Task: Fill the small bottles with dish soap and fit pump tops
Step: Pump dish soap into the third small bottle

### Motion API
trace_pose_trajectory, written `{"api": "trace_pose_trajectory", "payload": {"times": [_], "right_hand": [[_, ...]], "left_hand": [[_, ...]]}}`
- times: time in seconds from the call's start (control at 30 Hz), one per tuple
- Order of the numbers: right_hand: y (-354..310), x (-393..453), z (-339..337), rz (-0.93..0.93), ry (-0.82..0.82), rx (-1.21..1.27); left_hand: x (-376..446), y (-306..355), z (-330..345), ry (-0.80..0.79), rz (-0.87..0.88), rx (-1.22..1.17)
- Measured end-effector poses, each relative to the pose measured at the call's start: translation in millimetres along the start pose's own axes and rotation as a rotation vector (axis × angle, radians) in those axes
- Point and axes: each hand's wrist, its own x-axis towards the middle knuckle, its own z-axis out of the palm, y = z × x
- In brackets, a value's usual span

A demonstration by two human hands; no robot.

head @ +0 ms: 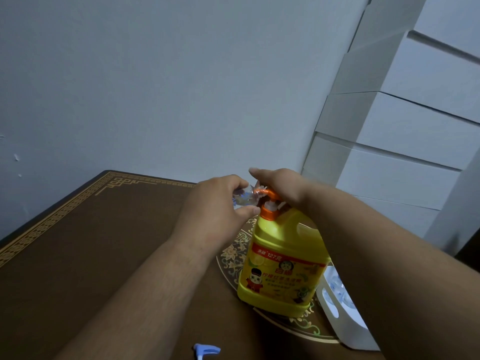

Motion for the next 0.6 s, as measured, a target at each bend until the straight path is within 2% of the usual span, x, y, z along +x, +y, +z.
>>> {"api": "trace_pose_trajectory", "payload": {"times": [0.1,0.2,0.33,0.5,0.6], "right_hand": [[0.8,-0.7,-0.6,-0.050,0.014,-0.021],[-0.7,-3.2,-1.8,-0.021,0.016,0.011],[-1.0,-2.2,-2.0,-0.052,0.017,-0.112],[-4.6,3.2,1.3,0.040,-0.050,-0.236],[-2.2,5.0,1.7,-0.015,-0.071,-0.270]], "left_hand": [[-0.3,1.0,1.5,0.015,0.011,0.005],[-0.8,0.6,1.5,0.015,0.007,0.003],[-0.7,1.3,1.2,0.008,0.008,0.034],[-0.5,-2.2,-0.1,-0.048,-0.028,0.024],[-0.4,-2.2,-0.5,-0.046,-0.026,0.018]]}}
